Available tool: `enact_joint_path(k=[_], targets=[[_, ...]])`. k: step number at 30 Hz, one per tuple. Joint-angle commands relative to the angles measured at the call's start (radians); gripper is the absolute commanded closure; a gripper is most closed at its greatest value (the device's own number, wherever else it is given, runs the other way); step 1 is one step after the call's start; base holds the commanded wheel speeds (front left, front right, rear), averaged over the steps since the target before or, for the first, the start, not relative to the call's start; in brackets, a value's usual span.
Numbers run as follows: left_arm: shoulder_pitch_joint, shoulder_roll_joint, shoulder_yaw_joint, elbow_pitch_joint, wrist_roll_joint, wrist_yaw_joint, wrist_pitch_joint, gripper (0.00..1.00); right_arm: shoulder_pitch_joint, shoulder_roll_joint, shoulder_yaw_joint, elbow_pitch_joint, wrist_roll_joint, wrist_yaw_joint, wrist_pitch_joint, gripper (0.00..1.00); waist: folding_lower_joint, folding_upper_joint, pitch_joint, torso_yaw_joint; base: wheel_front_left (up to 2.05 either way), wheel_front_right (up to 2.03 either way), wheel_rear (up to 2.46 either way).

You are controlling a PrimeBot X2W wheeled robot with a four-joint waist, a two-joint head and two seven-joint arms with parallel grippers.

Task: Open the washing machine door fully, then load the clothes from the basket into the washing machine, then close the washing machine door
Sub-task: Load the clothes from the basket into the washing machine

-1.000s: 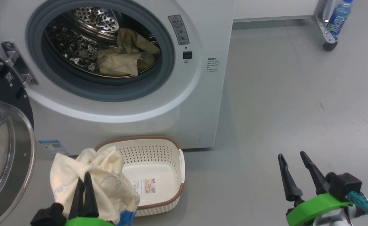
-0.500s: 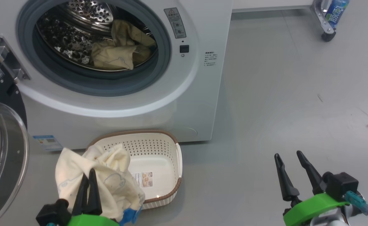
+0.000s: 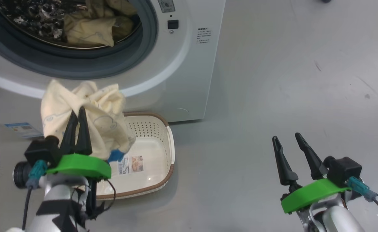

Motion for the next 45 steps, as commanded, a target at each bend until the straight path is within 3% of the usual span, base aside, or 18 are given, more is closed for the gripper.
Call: enact_joint_path(k=[1,10,17,26,45], targets=[[-0.062,0.030,0.031,-0.026,0.013,-0.004,0.002,1.00,-0.044,-0.002,0.023,-0.028,0.005,-0.003,-0.006,0.00,-0.0002,0.0000,0.021,-0.018,0.00,0.00,0.00],[-0.318,0.079,0.036,0.088,0.037,-0.007,0.056,1.00,-0.099,0.008,0.051,-0.025,0.021,-0.003,-0.006,0.00,-0.0002,0.0000,0.095,-0.073,0.00,0.00,0.00],[-0.524,0.134,0.059,0.258,0.049,-0.004,0.070,1.00,-0.138,0.009,0.102,-0.023,0.056,-0.003,-0.006,0.00,-0.0002,0.0000,0.160,-0.133,0.00,0.00,0.00],[-0.741,0.198,0.084,0.489,0.057,0.003,0.021,1.00,-0.185,0.010,0.171,-0.020,0.076,-0.003,-0.006,0.00,-0.0002,0.0000,0.272,-0.202,0.00,0.00,0.00],[-1.102,0.280,0.061,0.752,0.104,0.017,-0.063,1.00,-0.232,0.010,0.238,-0.024,0.078,-0.003,-0.006,0.00,-0.0002,0.0000,0.442,-0.244,0.00,0.00,0.00]])
